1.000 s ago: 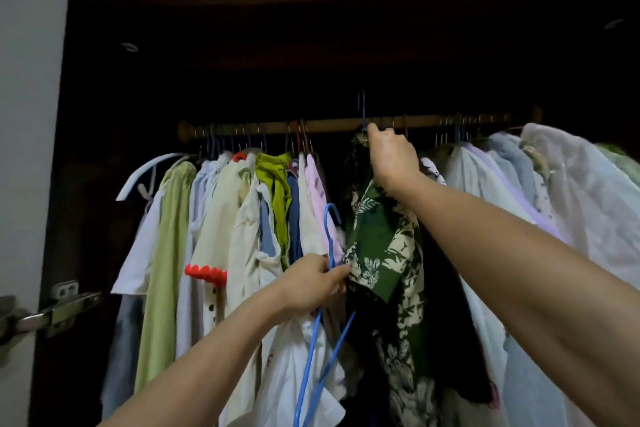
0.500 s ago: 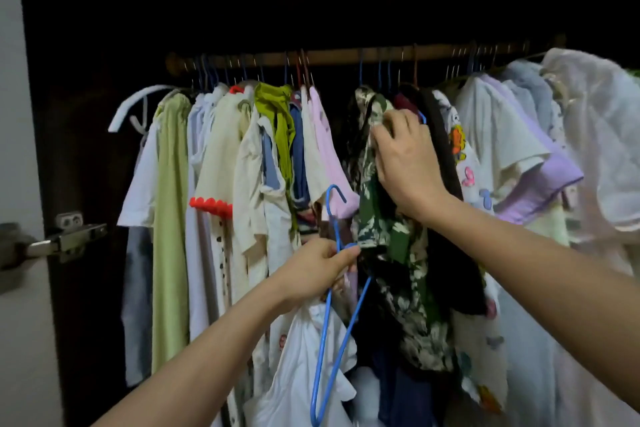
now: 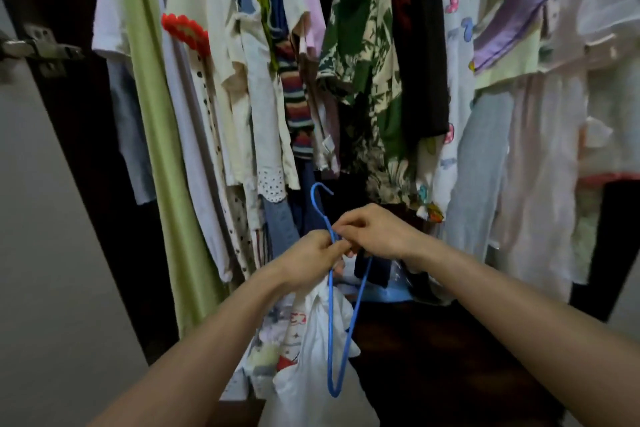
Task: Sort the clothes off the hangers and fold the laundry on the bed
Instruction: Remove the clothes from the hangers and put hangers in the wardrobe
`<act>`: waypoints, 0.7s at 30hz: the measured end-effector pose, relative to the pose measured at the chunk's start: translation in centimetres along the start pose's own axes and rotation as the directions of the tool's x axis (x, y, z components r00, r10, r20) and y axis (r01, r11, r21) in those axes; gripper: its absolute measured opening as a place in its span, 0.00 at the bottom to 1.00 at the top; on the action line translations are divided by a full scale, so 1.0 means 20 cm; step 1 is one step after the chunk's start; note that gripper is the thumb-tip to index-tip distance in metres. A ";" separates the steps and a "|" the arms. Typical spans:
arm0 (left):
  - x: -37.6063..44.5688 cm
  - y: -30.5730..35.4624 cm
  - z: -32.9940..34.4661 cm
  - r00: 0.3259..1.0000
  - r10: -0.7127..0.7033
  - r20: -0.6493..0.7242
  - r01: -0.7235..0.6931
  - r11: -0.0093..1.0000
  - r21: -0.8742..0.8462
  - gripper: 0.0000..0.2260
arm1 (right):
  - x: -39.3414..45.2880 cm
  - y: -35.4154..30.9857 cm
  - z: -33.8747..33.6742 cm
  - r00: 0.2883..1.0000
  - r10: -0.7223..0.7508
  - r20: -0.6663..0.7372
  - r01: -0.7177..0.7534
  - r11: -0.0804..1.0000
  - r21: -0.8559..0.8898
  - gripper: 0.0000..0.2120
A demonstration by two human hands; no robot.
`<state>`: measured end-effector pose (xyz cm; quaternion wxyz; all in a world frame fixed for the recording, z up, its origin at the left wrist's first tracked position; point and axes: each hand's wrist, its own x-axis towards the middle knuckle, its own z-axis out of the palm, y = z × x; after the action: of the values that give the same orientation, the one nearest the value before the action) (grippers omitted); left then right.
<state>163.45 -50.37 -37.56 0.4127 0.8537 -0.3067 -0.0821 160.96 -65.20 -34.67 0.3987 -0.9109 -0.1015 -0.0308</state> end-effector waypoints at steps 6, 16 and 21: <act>-0.12 0.01 0.02 0.994 -0.003 0.112 0.014 0.995 -0.100 0.12 | -0.04 0.03 0.05 0.979 0.150 0.138 -0.188 0.926 0.326 0.10; -0.13 -0.08 0.04 0.982 -0.180 0.048 0.186 0.964 -0.192 0.08 | -0.08 0.12 0.01 0.968 0.221 -0.121 -0.171 0.930 0.326 0.11; -0.08 -0.17 0.04 0.982 -0.143 -0.122 0.145 0.989 0.010 0.09 | -0.14 0.24 -0.06 0.909 0.222 -0.354 -0.098 0.936 0.337 0.08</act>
<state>163.46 -48.32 -40.86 0.4153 0.8811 -0.2192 -0.0567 159.32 -69.72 -37.74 0.5508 -0.8175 0.0515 -0.1601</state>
